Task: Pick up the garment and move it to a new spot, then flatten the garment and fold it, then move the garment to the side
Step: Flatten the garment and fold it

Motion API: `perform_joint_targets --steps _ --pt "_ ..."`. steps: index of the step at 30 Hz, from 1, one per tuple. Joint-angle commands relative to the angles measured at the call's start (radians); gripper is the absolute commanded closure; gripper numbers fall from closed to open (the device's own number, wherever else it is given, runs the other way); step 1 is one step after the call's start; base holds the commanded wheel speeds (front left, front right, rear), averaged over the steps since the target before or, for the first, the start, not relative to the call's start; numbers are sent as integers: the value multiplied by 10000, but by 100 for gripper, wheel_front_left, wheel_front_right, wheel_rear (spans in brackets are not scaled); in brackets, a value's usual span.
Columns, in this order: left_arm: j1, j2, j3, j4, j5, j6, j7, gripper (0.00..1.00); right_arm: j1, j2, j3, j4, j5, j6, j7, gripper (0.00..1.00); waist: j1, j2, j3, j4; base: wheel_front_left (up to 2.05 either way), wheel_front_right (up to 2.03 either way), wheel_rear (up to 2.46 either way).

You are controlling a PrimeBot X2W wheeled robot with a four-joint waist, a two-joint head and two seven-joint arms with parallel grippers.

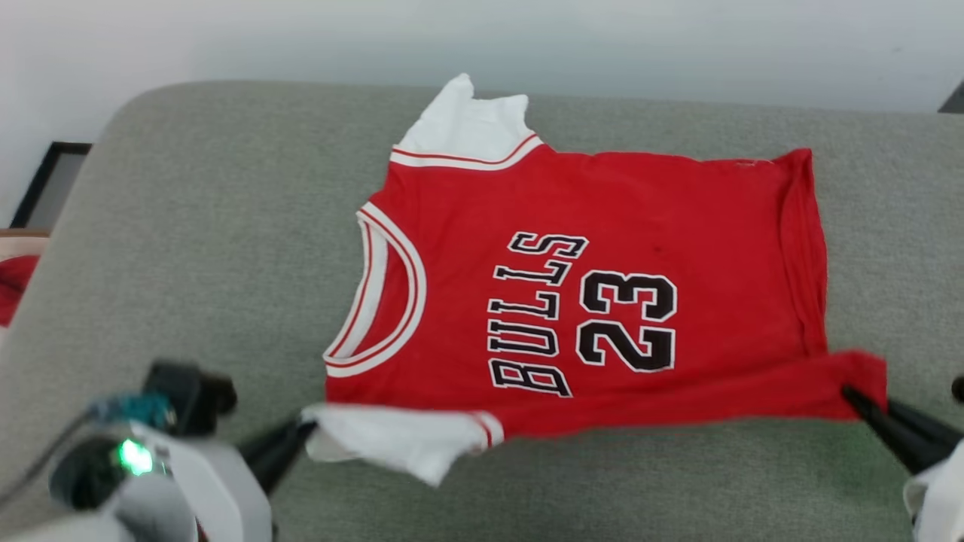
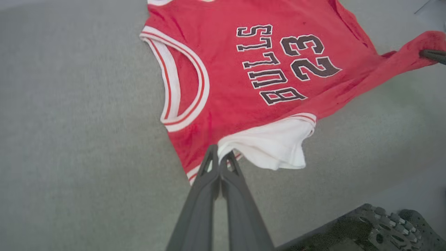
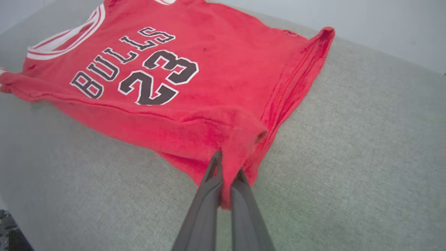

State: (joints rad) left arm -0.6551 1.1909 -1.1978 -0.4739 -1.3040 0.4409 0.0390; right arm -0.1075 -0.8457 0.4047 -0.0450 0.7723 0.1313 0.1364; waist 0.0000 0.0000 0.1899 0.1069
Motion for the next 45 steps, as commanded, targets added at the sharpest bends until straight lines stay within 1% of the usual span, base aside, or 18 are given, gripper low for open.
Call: perform_joint_targets --steps 1,7,12,16,20,24,29,31,32,35,38,39,40,41,42,45 --pt "-261 -18 53 114 158 -134 136 100 -171 143 -133 -9 -120 -10 86 100 0 0 145 -141 0 0 0" --pt "-1761 -572 392 1464 573 -1348 1115 100 -1009 737 -616 293 -686 -10 691 100 0 0 516 -343 0 0 0" --pt "-2932 -1511 478 3227 944 -2554 1677 100 -1719 1218 -750 973 -1005 -10 1176 100 0 0 849 -377 0 0 0" --pt "-3675 -2340 504 4806 1072 -3439 1901 100 -2253 1585 -680 1468 -1180 -10 1472 100 0 0 1105 -447 0 0 0" --pt "-4172 -3048 438 6318 1003 -4181 2147 100 -2787 1870 -466 1793 -1153 -10 1721 100 0 0 1373 -534 0 0 0" --pt "-4428 -3643 286 7516 806 -4714 2554 100 -3280 2031 -85 2074 -1021 -10 1951 100 0 0 1615 -609 0 0 0" --pt "-4506 -4275 157 8604 481 -5042 3056 100 -3772 1961 299 2357 -768 -10 2111 100 0 0 1797 -658 0 0 0" --pt "-4490 -4434 76 8966 379 -5098 3299 95 -3898 1944 433 2489 -656 -10 2184 100 0 0 1836 -666 0 0 0" --pt "-4498 -4525 62 9098 327 -5108 3355 87 -3973 1926 483 2538 -638 -10 2217 100 0 0 1852 -671 0 0 0" --pt "-4442 -4784 11 9497 163 -5161 3603 79 -4128 1902 670 2674 -446 -10 2308 100 0 0 1878 -675 0 0 0" --pt "-4450 -4949 61 9857 3 -5130 3712 59 -4302 1870 814 2796 -267 -10 2421 100 0 0 1876 -673 0 0 0" --pt "-4463 -5010 73 9942 -56 -5113 3728 38 -4338 1859 862 2832 -183 -10 2471 100 0 0 1865 -667 0 0 0" --pt "-4466 -5056 123 10029 -149 -5088 3776 13 -4369 1850 914 2863 -123 -10 2529 100 0 0 1846 -662 0 0 0" --pt "-4466 -5056 123 10029 -149 -5088 3776 13 -4369 1850 914 2863 -123 -10 2529 100 0 0 1846 -662 0 0 0" --pt "-4492 -5081 144 10105 -180 -5040 3809 0 -4413 1842 961 2896 -77 -10 2585 100 0 0 1826 -656 0 0 0" --pt "-4590 -5158 212 10231 -247 -5002 3812 0 -4557 1817 1058 2990 6 -10 2686 100 0 0 1722 -614 0 0 0"
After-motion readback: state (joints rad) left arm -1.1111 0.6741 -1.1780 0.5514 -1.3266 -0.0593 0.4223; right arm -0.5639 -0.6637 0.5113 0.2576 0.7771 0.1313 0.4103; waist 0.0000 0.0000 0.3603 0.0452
